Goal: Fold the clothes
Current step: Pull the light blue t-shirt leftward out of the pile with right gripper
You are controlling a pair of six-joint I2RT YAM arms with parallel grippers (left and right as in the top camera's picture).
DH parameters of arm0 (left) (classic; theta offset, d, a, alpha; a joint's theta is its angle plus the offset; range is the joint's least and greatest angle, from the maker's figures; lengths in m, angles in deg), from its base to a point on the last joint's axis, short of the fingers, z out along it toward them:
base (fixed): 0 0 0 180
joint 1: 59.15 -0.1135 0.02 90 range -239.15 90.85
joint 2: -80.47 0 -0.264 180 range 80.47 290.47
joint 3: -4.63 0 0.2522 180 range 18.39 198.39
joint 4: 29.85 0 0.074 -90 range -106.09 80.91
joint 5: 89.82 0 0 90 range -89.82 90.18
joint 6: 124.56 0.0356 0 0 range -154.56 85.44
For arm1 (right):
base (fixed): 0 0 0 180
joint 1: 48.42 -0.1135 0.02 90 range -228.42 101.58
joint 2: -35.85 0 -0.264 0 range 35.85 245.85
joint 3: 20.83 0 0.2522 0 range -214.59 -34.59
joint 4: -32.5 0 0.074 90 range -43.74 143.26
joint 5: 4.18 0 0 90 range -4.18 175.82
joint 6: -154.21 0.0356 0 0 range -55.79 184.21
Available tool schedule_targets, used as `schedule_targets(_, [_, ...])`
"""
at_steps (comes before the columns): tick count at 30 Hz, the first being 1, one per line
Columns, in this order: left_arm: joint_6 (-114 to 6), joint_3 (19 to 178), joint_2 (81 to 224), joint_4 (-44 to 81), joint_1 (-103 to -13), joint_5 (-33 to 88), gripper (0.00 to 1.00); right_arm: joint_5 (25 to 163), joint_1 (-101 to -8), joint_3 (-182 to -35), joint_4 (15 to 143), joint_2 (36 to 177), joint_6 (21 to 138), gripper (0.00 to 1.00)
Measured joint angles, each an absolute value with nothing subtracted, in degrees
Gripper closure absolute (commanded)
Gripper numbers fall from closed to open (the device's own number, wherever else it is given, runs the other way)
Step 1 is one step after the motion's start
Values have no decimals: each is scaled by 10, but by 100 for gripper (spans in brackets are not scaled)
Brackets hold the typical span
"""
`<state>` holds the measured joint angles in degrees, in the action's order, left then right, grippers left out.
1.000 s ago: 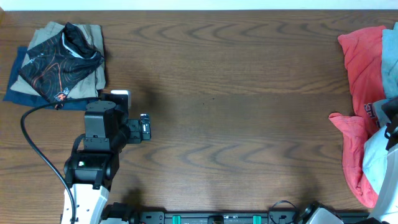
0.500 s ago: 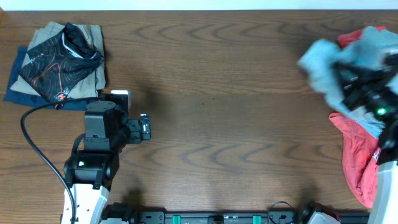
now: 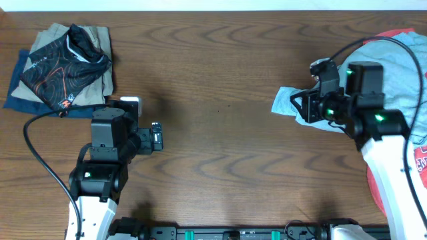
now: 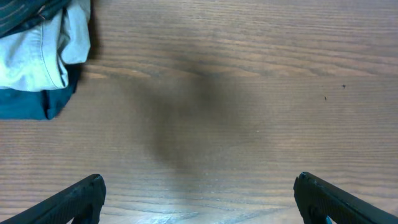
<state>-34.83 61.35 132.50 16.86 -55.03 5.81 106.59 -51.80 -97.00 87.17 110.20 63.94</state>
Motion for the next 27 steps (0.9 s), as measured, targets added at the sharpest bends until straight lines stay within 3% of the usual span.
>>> schedule_targets(4, [-348,613,1325,169,-550,58,2,937,-517,-970,871,1166,666,44])
schedule_targets(12, [-348,613,1325,169,-550,58,2,819,-517,-970,833,1319,681,20])
schedule_targets(19, [-348,613,1325,169,-550,58,2,780,-516,-970,776,1420,681,17])
schedule_targets(20, [-348,613,1325,169,-550,58,2,783,-515,-972,769,1428,681,21])
schedule_targets(21, [-348,613,1325,169,-550,58,2,780,-515,-972,760,1428,681,34])
schedule_targets(22, [-348,613,1325,169,-550,58,2,781,-515,-974,751,1433,680,52])
schedule_targets(23, [-348,613,1325,169,-550,58,2,785,-515,-976,746,1436,681,83])
schedule_targets(24, [-348,613,1325,169,-550,58,2,784,-515,-976,740,1439,683,98])
schedule_targets(27, [-348,613,1325,169,-550,58,2,790,-515,-979,734,1445,684,99])
